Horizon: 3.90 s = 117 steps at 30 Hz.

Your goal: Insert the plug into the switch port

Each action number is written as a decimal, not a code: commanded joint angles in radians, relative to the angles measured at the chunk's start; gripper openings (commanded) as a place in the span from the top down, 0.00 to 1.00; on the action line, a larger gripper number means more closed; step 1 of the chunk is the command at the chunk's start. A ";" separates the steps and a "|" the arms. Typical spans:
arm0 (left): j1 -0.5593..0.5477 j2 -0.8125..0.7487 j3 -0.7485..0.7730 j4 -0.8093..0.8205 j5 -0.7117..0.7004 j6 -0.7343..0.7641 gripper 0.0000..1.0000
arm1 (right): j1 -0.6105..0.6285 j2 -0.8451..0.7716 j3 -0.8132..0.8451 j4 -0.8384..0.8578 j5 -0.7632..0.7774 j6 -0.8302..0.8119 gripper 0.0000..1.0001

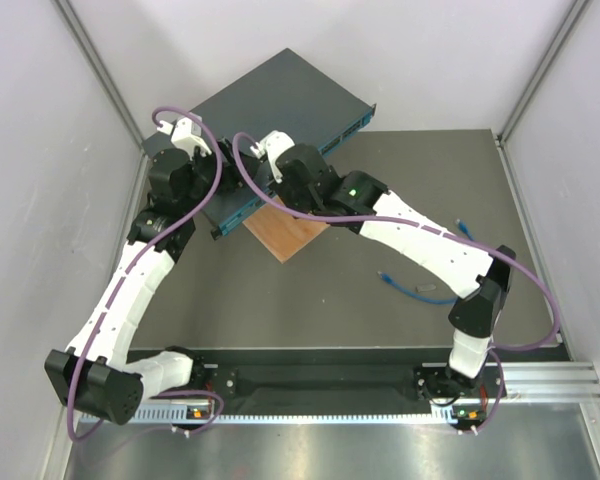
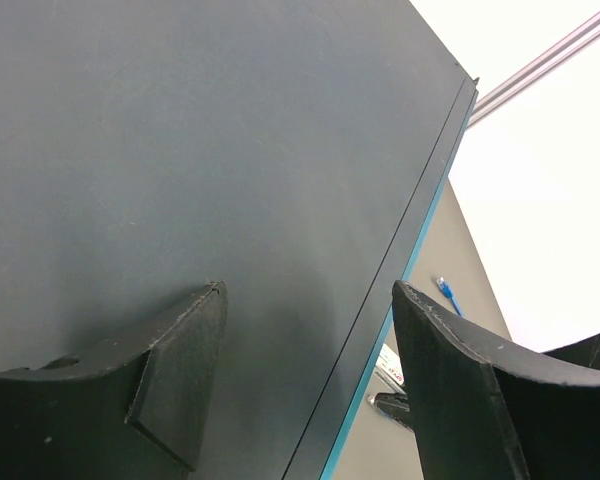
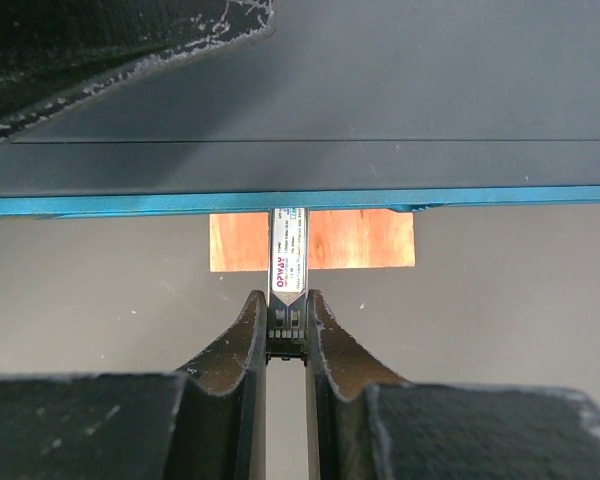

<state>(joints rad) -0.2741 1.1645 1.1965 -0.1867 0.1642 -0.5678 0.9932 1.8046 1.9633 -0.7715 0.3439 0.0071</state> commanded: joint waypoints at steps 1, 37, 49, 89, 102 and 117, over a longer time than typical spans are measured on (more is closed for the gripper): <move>0.003 0.015 -0.018 -0.007 0.009 -0.012 0.28 | 0.022 0.016 0.060 0.248 -0.031 0.001 0.99; 0.010 0.003 -0.043 -0.013 -0.006 -0.046 0.28 | -0.028 0.001 0.062 0.294 -0.181 -0.013 1.00; 0.012 0.007 -0.048 -0.011 0.000 -0.053 0.28 | -0.056 0.078 0.160 0.278 -0.030 0.019 1.00; 0.013 0.024 -0.041 -0.019 0.012 -0.057 0.28 | -0.125 -0.160 -0.133 0.201 -0.315 -0.075 0.33; 0.015 0.031 -0.038 -0.016 0.017 -0.053 0.29 | -0.200 -0.142 -0.106 0.014 -0.523 -0.136 0.51; 0.016 0.031 -0.034 -0.016 0.020 -0.053 0.29 | -0.194 -0.022 0.032 0.034 -0.485 -0.087 0.67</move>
<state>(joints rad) -0.2623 1.1698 1.1698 -0.1333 0.1761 -0.6323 0.7918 1.7695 1.9167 -0.7788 -0.1349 -0.1005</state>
